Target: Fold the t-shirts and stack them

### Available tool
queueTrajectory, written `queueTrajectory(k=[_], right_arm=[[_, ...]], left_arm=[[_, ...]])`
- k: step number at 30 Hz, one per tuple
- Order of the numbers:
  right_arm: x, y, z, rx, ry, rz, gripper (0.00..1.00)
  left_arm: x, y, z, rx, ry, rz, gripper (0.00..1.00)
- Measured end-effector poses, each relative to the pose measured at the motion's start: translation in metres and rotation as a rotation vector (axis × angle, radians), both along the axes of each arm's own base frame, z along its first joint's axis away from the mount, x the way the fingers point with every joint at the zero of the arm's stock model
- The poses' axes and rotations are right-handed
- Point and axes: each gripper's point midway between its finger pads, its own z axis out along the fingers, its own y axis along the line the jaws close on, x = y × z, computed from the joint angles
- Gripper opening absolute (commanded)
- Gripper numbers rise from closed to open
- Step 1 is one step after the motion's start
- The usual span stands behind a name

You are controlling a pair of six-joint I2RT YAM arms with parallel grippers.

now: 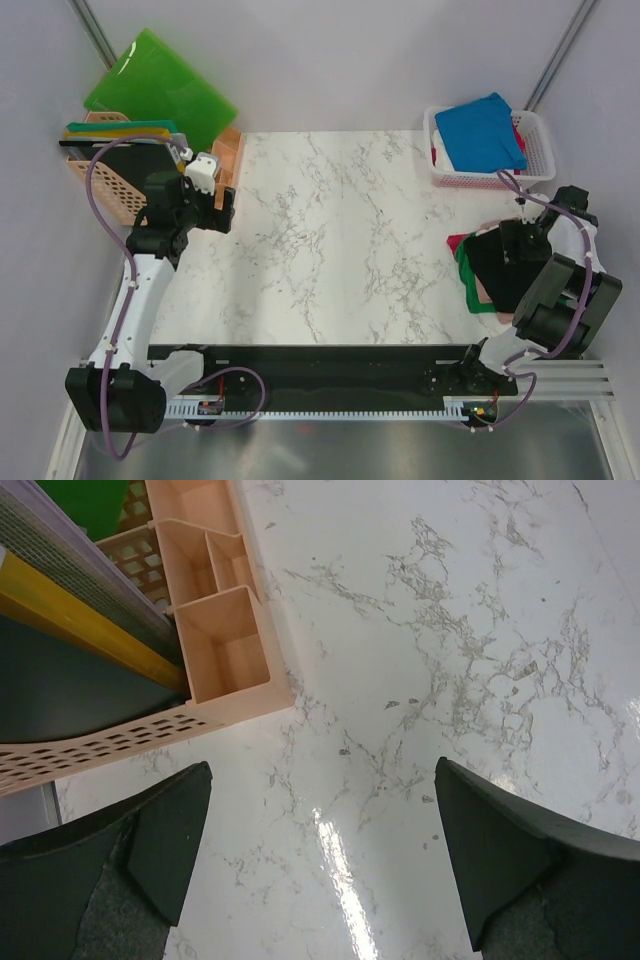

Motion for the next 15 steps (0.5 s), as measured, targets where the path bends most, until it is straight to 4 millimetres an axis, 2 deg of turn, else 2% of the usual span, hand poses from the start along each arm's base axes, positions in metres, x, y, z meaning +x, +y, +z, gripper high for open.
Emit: queueTrajectory(k=[5, 8, 11, 15], right_arm=[[-0.020, 0.016, 0.006, 0.039, 0.033, 0.082, 0.98], [-0.030, 0.033, 0.025, 0.079, 0.005, 0.138, 0.98], [-0.032, 0.046, 0.072, 0.067, -0.093, 0.182, 0.98], [-0.025, 0.048, 0.158, -0.071, -0.317, 0.219, 0.98]], left_arm=[[0.000, -0.001, -0.005, -0.004, 0.005, -0.007, 1.00], [-0.002, -0.003, -0.009, -0.009, 0.014, -0.016, 1.00], [-0.001, -0.005, -0.008, -0.013, 0.010, -0.023, 1.00], [-0.001, -0.009, -0.009, -0.023, 0.006, -0.042, 1.00]])
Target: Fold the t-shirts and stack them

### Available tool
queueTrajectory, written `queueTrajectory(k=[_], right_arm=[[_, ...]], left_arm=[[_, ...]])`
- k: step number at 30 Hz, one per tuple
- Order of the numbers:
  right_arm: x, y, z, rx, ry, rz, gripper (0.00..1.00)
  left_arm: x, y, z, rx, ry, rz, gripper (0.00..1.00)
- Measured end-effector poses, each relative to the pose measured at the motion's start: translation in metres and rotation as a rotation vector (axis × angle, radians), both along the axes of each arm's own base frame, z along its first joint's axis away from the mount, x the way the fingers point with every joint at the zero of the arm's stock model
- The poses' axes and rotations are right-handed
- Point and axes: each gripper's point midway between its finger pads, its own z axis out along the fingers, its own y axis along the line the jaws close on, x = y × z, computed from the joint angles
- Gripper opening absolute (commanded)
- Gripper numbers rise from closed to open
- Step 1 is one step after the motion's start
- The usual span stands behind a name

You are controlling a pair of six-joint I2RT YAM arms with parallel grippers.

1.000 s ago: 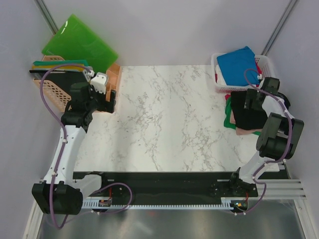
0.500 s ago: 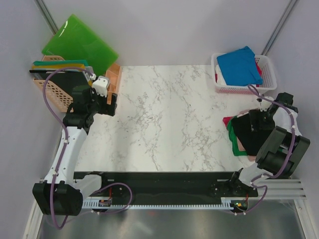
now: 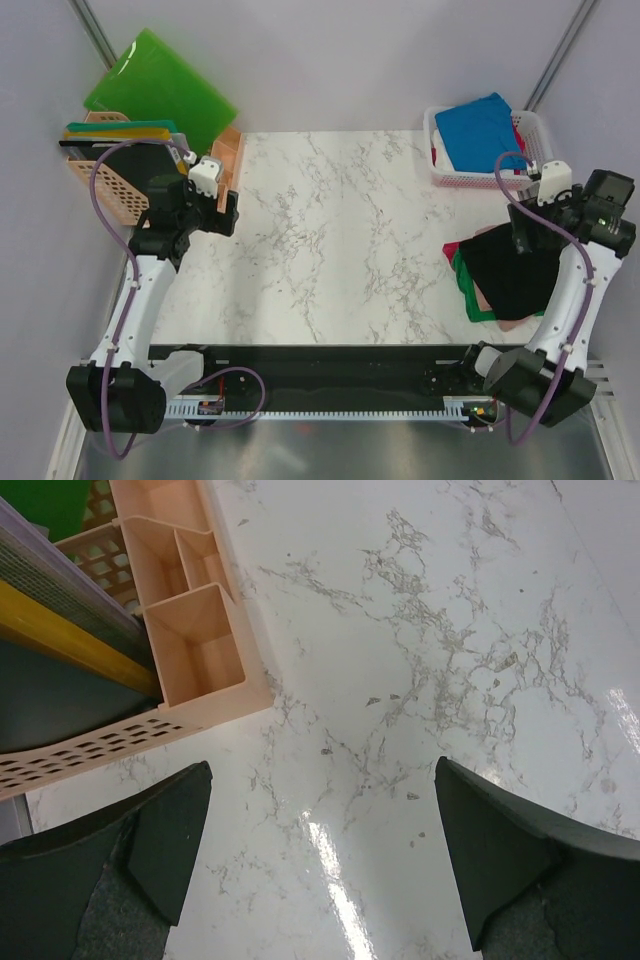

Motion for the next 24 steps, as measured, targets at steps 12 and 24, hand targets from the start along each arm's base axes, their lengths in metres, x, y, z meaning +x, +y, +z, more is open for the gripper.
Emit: queueTrajectory(k=[12, 24], right_arm=[[0.036, 0.016, 0.060, 0.174, -0.233, -0.100, 0.98], [0.305, 0.007, -0.042, 0.284, -0.069, -0.161, 0.98]], left_arm=[[-0.008, 0.004, 0.001, 0.051, -0.010, -0.005, 1.00], [-0.004, 0.013, -0.035, 0.109, 0.115, 0.008, 1.00]])
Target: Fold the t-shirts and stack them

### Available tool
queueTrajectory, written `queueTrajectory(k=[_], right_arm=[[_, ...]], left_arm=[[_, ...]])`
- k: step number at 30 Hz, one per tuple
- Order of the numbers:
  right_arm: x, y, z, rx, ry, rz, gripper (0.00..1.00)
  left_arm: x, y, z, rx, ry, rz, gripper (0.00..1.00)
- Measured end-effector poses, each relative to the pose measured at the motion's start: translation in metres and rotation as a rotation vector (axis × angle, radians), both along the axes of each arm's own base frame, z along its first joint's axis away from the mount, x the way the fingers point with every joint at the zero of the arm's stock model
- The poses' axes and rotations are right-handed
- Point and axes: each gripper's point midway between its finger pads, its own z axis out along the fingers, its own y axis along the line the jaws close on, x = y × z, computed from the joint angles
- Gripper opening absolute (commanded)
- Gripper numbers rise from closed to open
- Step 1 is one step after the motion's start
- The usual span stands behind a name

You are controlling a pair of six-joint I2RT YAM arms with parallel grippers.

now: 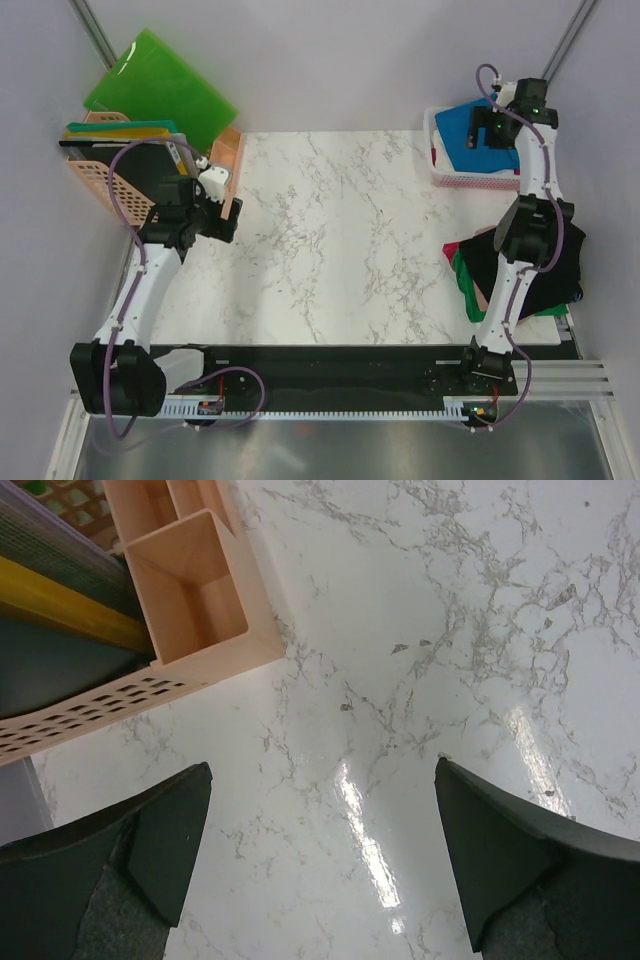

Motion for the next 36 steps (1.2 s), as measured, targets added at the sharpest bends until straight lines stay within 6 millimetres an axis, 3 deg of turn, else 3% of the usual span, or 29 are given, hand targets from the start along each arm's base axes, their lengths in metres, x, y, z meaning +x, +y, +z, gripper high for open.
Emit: queueTrajectory(k=[2, 6, 13, 19, 21, 30, 33, 36], right_arm=[[0.018, 0.015, -0.021, -0.018, 0.019, 0.012, 0.98], [0.030, 0.033, -0.047, -0.035, 0.045, 0.026, 0.98], [0.052, 0.008, -0.079, -0.074, 0.019, -0.055, 0.98], [0.044, 0.001, -0.123, -0.070, 0.051, -0.080, 0.98], [0.039, 0.002, -0.120, -0.077, 0.032, -0.075, 0.98], [-0.030, 0.018, -0.109, -0.083, 0.084, -0.030, 0.98], [-0.042, 0.023, -0.100, -0.073, 0.084, -0.016, 0.98], [-0.043, 0.025, -0.090, -0.072, 0.063, -0.006, 0.98]], left_arm=[[0.004, -0.002, -0.005, -0.011, 0.027, 0.002, 1.00], [0.011, -0.005, -0.003, -0.030, 0.034, -0.004, 1.00], [0.009, -0.005, -0.001, -0.028, 0.028, -0.004, 1.00], [-0.005, -0.004, -0.004, -0.028, 0.028, -0.004, 1.00], [-0.007, -0.004, -0.005, -0.027, 0.034, -0.003, 1.00], [-0.008, -0.006, -0.012, -0.033, 0.050, -0.010, 1.00], [-0.007, -0.006, -0.017, -0.033, 0.062, -0.010, 1.00], [-0.009, -0.006, -0.020, -0.032, 0.069, -0.010, 1.00]])
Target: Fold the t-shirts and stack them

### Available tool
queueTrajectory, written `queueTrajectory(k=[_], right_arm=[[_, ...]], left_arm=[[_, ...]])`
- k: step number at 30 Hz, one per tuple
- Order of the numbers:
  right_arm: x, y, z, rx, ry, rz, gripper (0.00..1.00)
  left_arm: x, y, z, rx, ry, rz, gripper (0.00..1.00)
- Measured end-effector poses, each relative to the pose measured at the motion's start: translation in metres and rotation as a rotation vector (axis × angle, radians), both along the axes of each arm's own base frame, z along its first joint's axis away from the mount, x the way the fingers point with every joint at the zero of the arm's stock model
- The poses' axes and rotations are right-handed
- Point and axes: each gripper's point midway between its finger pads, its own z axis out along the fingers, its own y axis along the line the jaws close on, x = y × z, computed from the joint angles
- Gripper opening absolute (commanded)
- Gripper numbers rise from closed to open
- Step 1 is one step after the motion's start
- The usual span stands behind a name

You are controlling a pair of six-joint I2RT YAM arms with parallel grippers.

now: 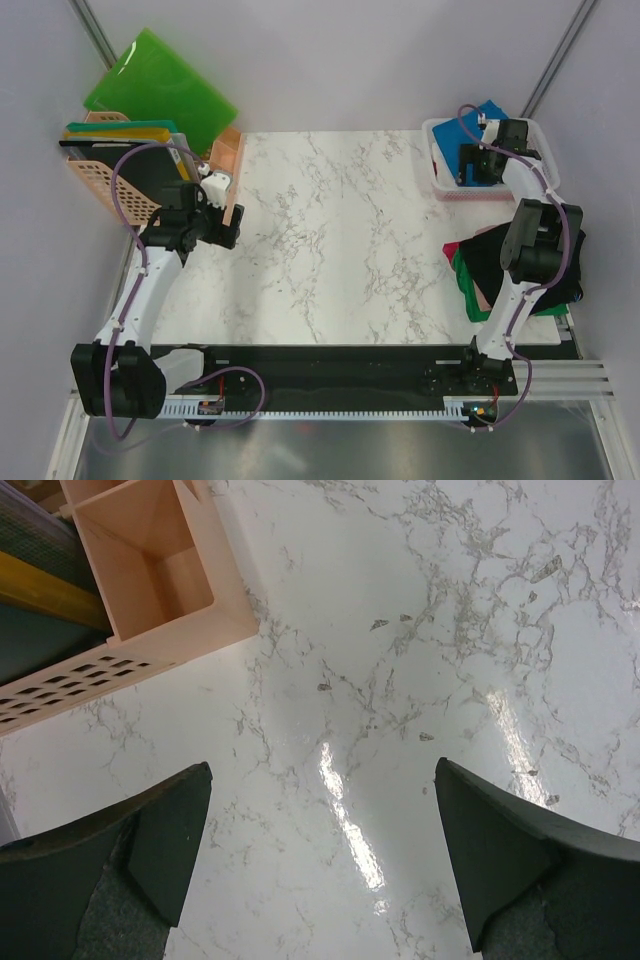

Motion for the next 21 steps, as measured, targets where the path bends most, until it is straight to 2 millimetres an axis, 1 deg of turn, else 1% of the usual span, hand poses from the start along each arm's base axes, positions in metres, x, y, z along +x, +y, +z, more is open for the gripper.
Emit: queueTrajectory(k=[4, 6, 8, 11, 14, 16, 17, 18, 19, 20, 21], right_arm=[[0.002, 0.000, 0.001, -0.006, -0.005, 0.009, 0.98], [0.009, -0.003, 0.001, -0.014, -0.012, 0.008, 0.98], [0.024, -0.008, 0.001, -0.027, -0.031, 0.000, 0.98], [0.052, -0.019, -0.005, -0.054, -0.059, -0.020, 0.98], [0.074, -0.028, -0.022, -0.070, -0.064, -0.040, 0.98], [0.087, -0.032, -0.024, -0.079, -0.081, -0.050, 0.93], [0.094, -0.033, -0.021, -0.083, -0.098, -0.054, 0.86], [0.101, -0.035, -0.020, -0.086, -0.117, -0.060, 0.58], [0.107, -0.037, -0.020, -0.090, -0.134, -0.063, 0.40], [0.111, -0.036, -0.022, -0.082, -0.144, -0.070, 0.15], [0.112, -0.037, -0.023, -0.083, -0.150, -0.074, 0.00]], left_arm=[[0.000, 0.000, 0.000, 0.000, -0.002, 0.000, 1.00], [0.001, 0.000, -0.001, 0.000, -0.003, 0.000, 1.00], [0.001, 0.000, -0.002, 0.001, -0.003, 0.000, 1.00], [0.001, 0.000, -0.002, 0.001, -0.004, 0.000, 1.00], [0.002, 0.001, -0.003, 0.003, -0.003, 0.003, 1.00], [0.002, 0.001, -0.003, 0.006, -0.002, 0.006, 1.00], [0.002, 0.002, -0.003, 0.007, -0.002, 0.006, 1.00], [0.002, 0.002, -0.003, 0.007, -0.001, 0.006, 1.00], [0.002, 0.002, -0.004, 0.008, 0.000, 0.006, 1.00], [0.002, 0.002, -0.004, 0.008, 0.000, 0.006, 1.00], [0.002, 0.002, -0.004, 0.009, 0.001, 0.007, 1.00]])
